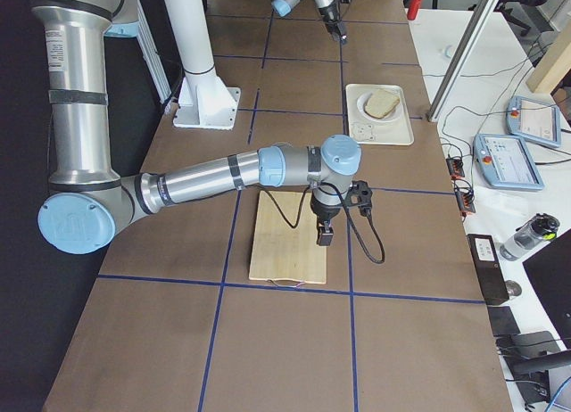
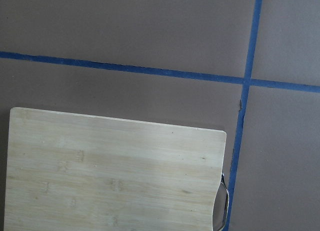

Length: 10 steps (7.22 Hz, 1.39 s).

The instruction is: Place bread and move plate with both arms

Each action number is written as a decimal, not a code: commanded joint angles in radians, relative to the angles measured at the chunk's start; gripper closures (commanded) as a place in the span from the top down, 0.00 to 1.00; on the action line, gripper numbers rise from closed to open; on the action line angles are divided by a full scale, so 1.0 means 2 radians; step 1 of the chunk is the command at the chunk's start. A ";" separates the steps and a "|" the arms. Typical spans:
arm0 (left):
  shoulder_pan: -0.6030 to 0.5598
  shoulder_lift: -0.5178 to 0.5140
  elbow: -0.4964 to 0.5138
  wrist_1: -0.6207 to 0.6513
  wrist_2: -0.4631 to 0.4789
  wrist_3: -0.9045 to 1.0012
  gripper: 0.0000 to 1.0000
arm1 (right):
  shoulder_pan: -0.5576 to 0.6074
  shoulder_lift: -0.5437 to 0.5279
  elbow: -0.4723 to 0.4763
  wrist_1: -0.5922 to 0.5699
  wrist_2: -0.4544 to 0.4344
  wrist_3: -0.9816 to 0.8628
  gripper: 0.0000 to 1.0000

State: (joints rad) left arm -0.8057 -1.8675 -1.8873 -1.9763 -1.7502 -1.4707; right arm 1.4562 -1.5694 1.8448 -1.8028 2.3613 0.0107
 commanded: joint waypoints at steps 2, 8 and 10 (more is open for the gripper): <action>-0.138 0.097 -0.056 0.114 -0.093 0.322 1.00 | 0.024 -0.011 -0.010 -0.001 0.001 -0.002 1.00; -0.359 0.118 0.130 0.236 -0.224 0.779 1.00 | 0.063 -0.093 -0.010 0.076 0.005 -0.001 1.00; -0.375 0.118 0.195 0.237 -0.296 0.833 1.00 | 0.063 -0.093 -0.011 0.076 0.004 0.000 1.00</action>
State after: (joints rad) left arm -1.5332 -1.6320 -1.5761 -1.5040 -2.2606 0.1273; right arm 1.5808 -1.7536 1.8225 -1.6513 2.3704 0.0095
